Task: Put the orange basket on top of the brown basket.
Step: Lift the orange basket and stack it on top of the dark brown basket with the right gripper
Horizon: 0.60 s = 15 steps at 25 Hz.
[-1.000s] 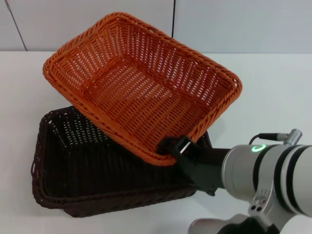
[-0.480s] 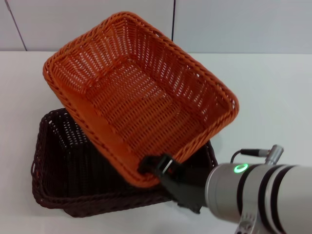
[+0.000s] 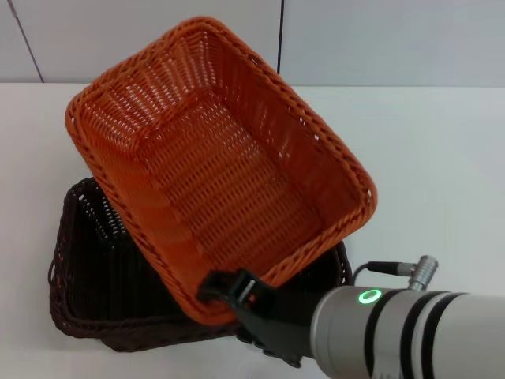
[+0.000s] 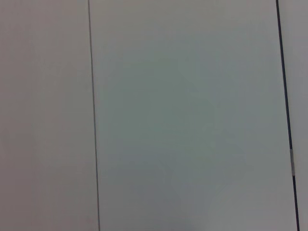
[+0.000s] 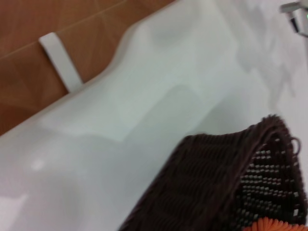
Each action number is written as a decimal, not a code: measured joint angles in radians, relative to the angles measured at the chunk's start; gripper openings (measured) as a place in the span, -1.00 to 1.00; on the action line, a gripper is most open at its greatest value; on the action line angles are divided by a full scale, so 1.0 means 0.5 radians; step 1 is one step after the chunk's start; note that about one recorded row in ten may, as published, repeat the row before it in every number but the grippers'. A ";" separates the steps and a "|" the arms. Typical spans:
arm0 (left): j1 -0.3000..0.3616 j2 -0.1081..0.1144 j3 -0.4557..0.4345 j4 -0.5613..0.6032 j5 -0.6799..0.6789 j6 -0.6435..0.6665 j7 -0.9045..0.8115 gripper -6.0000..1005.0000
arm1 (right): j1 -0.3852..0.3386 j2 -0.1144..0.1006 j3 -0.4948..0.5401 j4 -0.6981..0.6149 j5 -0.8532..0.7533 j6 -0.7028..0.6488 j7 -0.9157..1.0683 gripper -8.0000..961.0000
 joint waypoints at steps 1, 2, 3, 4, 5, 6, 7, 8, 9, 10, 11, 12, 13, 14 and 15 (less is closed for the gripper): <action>0.000 0.000 0.000 0.000 0.001 0.000 0.000 0.45 | -0.004 0.000 -0.005 0.000 0.000 0.031 0.001 0.41; 0.000 0.000 0.000 0.001 0.003 0.000 0.000 0.45 | -0.010 0.000 -0.025 -0.001 -0.001 0.083 0.001 0.41; 0.000 0.000 0.000 0.001 0.003 0.000 0.000 0.45 | -0.010 0.000 -0.025 -0.001 -0.001 0.083 0.001 0.41; 0.000 0.000 0.002 0.005 0.003 0.000 0.000 0.45 | -0.011 0.000 -0.043 -0.001 -0.001 0.099 0.001 0.41; 0.000 0.000 0.002 0.005 0.003 0.000 0.000 0.45 | -0.012 0.000 -0.057 -0.001 -0.001 0.106 0.001 0.41; 0.000 0.000 0.004 0.006 0.003 0.000 0.000 0.45 | -0.012 0.000 -0.069 0.001 -0.001 0.108 0.004 0.41; 0.000 0.000 0.008 0.008 0.004 0.000 0.000 0.45 | -0.012 0.000 -0.082 0.004 -0.001 0.110 0.014 0.41; 0.000 0.000 0.008 0.008 0.004 0.000 0.000 0.45 | -0.012 0.000 -0.082 0.004 -0.001 0.110 0.014 0.41; 0.000 0.000 0.008 0.008 0.004 0.000 0.000 0.45 | -0.012 0.000 -0.084 0.004 -0.001 0.114 0.020 0.41; 0.000 0.000 0.009 0.011 0.004 0.001 0.000 0.45 | -0.014 0.000 -0.076 0.002 -0.001 0.138 0.025 0.41; 0.000 0.000 0.009 0.014 0.004 0.001 0.000 0.45 | -0.014 0.000 -0.076 0.002 -0.001 0.138 0.025 0.41; 0.000 0.000 0.009 0.016 0.005 0.001 0.000 0.45 | -0.025 0.000 -0.064 0.001 -0.001 0.182 0.025 0.41; 0.000 0.000 0.009 0.016 0.005 0.001 0.000 0.45 | -0.025 0.000 -0.064 0.001 -0.001 0.182 0.025 0.41; 0.000 0.000 0.012 0.017 0.005 0.001 0.000 0.45 | -0.031 0.000 -0.064 0.001 -0.001 0.214 0.027 0.41; 0.000 0.000 0.013 0.018 0.007 0.001 0.000 0.45 | -0.036 -0.001 -0.071 0.004 0.000 0.245 0.035 0.41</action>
